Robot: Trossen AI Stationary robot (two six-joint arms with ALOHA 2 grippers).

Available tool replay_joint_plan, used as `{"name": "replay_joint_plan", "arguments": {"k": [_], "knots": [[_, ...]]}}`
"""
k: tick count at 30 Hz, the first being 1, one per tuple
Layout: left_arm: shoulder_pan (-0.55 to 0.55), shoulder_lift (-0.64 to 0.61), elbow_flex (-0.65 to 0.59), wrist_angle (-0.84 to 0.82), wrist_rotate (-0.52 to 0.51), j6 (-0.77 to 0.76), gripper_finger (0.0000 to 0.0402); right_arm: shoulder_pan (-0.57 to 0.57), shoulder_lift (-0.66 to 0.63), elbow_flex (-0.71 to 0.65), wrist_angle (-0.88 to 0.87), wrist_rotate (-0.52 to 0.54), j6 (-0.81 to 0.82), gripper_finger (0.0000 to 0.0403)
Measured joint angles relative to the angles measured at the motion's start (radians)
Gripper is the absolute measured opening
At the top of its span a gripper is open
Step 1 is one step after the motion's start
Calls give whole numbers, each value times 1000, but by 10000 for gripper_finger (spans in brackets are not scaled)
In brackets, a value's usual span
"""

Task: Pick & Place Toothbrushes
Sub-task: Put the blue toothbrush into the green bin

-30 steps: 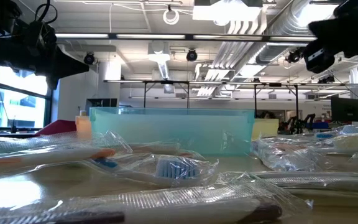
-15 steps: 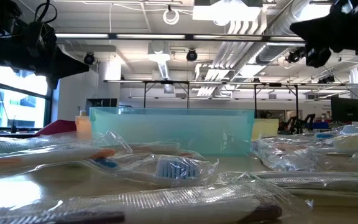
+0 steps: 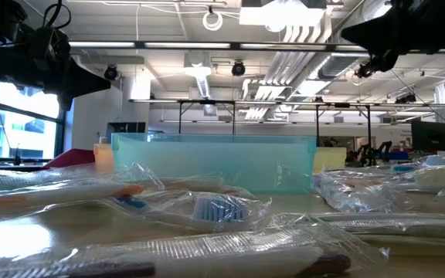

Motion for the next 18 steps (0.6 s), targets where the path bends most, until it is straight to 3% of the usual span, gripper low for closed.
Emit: {"name": "replay_joint_plan", "arguments": {"k": [8,18], "knots": [[0,0,0,1,0,0,0,0,171,3,78,61,56,2],[0,0,0,1,0,0,0,0,251,3,110,130,228,2]]}}
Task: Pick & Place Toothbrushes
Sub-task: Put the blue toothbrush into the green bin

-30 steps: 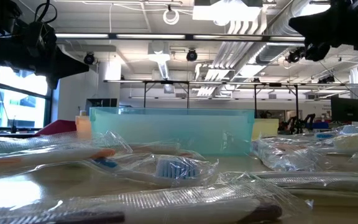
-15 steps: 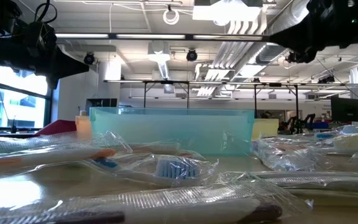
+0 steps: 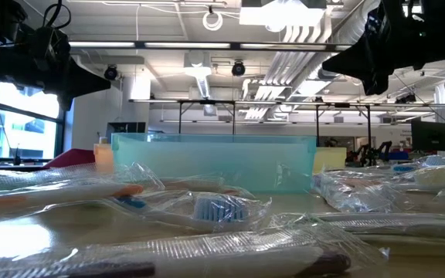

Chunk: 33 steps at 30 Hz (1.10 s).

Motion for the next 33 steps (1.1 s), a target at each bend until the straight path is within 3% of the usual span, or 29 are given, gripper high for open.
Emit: {"name": "replay_joint_plan", "arguments": {"k": [10,21,28,33], "knots": [[0,0,0,0,0,0,0,0,1,0,6,-31,-6,2],[0,0,-1,26,-3,-7,0,0,1,0,8,-28,-134,3],[0,0,-1,78,-3,-7,0,0,1,0,42,60,-159,3],[0,0,-1,42,-3,-7,0,0,22,36,-73,157,-99,3]]}}
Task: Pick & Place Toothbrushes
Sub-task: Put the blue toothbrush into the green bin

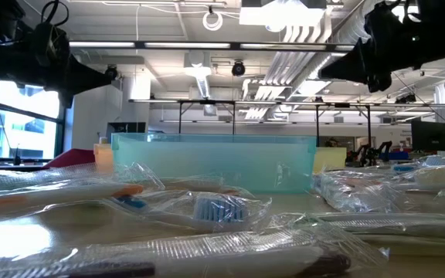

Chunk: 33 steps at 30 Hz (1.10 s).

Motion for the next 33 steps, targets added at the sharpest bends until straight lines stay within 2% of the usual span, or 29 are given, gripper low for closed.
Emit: {"name": "replay_joint_plan", "arguments": {"k": [4,10,18,24,29,33], "knots": [[0,0,0,3,0,0,0,0,70,133,-215,22,46,3],[0,0,0,3,2,24,0,0,217,326,-437,-2,11,2],[0,0,0,3,2,26,0,0,355,422,-664,-59,157,2],[0,0,0,3,2,26,0,0,414,435,-684,-79,199,2],[0,0,0,3,2,26,0,0,425,435,-661,-77,99,2],[0,0,0,3,2,26,0,0,425,435,-649,-83,103,2]]}}
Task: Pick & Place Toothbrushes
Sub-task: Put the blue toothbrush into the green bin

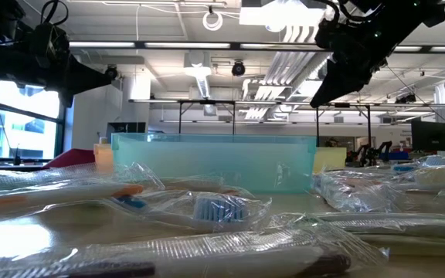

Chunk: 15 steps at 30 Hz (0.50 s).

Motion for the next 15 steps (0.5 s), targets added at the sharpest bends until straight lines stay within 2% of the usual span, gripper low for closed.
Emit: {"name": "replay_joint_plan", "arguments": {"k": [4,7,12,15], "knots": [[0,0,0,0,0,0,0,-7,0,0,-17,9,29,4],[0,0,0,0,0,0,0,-7,0,0,-20,10,48,23],[0,0,0,0,0,0,0,-7,0,0,-22,9,55,96],[0,0,0,0,0,0,0,-7,0,0,-29,-34,56,141]]}}
